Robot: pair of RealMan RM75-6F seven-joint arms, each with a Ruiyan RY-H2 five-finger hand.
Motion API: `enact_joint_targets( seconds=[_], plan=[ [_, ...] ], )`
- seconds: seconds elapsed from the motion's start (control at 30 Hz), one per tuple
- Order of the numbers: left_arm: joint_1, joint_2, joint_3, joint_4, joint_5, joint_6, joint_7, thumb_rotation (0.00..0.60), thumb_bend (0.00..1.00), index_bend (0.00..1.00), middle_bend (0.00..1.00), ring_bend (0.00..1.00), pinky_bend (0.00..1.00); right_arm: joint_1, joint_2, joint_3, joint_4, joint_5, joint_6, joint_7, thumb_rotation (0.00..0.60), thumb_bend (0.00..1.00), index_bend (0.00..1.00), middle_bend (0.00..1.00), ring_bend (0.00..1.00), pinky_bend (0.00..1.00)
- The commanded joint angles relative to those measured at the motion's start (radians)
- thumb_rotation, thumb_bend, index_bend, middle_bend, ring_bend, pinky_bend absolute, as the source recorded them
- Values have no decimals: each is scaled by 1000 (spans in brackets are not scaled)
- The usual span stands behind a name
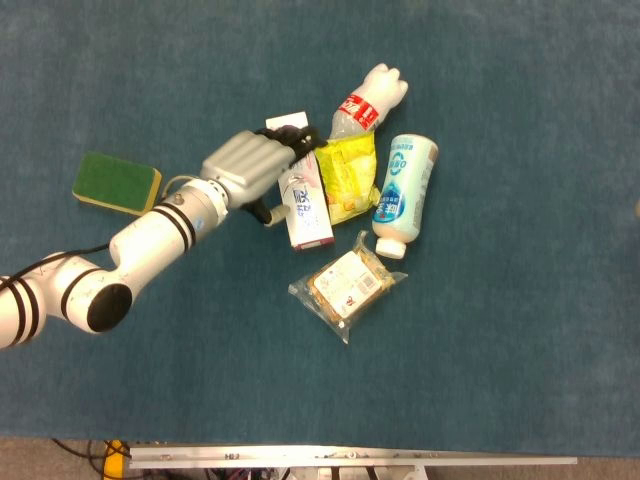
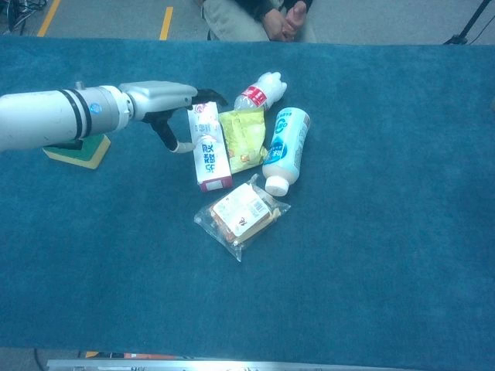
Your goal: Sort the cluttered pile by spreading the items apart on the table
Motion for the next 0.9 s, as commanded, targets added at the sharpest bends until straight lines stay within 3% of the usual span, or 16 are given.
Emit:
enact_joint_targets(
  seconds=[0.03,0.37,0.9],
  plan=[
    [-10,8,17,-17,79,-15,6,600,358,83,0,0,119,-1,0,0,3,-1,2,4,600,148,459,501,419,395],
    [-8,41,57,-23,230,-14,-1,600,358,136,0,0,97,-3,1,-2,1,-6,6,5,600,148,459,501,419,395],
    [-7,-7,89,53,401,28,-73,600,358,152,0,0,88,-9,7,-2,-14,4,5,-10,600,148,459,501,419,395]
  ],
)
